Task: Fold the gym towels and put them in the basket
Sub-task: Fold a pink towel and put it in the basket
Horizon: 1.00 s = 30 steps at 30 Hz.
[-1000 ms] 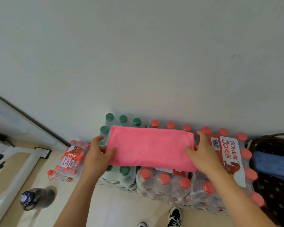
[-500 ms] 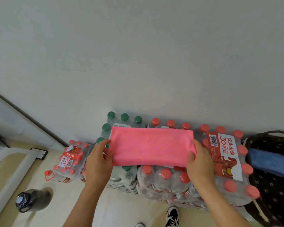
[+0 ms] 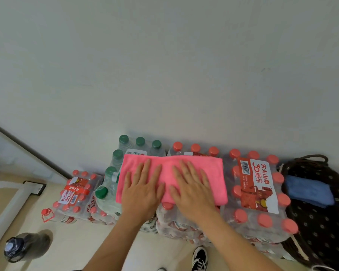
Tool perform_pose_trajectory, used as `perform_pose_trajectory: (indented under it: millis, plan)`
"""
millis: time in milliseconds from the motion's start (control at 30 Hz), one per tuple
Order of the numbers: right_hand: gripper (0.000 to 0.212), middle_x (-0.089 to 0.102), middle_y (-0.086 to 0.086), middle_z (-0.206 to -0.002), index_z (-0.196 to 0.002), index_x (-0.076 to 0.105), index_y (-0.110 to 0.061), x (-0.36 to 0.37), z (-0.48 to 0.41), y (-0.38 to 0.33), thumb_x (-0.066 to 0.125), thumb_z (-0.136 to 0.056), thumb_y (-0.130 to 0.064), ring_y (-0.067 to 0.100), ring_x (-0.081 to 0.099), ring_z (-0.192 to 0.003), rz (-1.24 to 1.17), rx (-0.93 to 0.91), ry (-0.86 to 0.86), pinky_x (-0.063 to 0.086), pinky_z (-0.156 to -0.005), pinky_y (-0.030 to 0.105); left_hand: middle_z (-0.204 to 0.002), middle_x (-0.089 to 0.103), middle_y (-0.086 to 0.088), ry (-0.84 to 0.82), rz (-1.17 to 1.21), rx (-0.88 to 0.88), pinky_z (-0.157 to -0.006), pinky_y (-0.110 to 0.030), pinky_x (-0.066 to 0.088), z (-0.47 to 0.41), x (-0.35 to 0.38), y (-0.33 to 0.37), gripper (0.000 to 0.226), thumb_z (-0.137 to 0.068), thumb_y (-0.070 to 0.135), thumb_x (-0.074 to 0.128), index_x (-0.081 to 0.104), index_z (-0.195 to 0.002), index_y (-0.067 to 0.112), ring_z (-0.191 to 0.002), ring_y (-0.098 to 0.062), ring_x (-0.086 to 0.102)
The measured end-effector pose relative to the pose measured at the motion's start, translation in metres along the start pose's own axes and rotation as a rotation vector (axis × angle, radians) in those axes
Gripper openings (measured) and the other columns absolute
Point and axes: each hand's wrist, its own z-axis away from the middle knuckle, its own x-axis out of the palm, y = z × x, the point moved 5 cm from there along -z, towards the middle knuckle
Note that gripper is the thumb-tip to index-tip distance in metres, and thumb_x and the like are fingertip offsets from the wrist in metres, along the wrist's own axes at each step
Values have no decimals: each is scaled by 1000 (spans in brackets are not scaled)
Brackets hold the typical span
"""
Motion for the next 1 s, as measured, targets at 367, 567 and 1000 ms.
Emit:
perform_pose_trajectory:
  millis: [367, 567, 1000]
  plan:
    - [87, 1, 11, -161, -151, -13, -22, -10, 19, 69, 37, -92, -60, 34, 28, -141, -499, 461, -18, 34, -108, 46, -144, 43, -16, 11, 43, -273, -100, -46, 41, 12, -17, -39, 67, -92, 57, 16, 34, -142, 16, -126, -37, 44]
    - [73, 60, 12, -120, -144, 21, -21, -37, 18, 78, 63, -86, -31, 32, 61, -101, -455, 519, 120, 45, -77, 34, -113, 51, -17, 33, 362, -450, -74, -35, 39, 11, -34, -35, 63, -84, 29, 64, 35, -138, 15, -93, -34, 52]
    - [64, 46, 0, -134, -146, 29, -21, -45, 11, 96, 51, -89, -1, 18, 50, -109, -922, 552, 175, 43, -90, 32, -116, 56, 2, -57, 1008, -520, -79, -30, 45, -6, -41, -42, 38, -84, 4, 62, 69, -111, 29, -97, -17, 55]
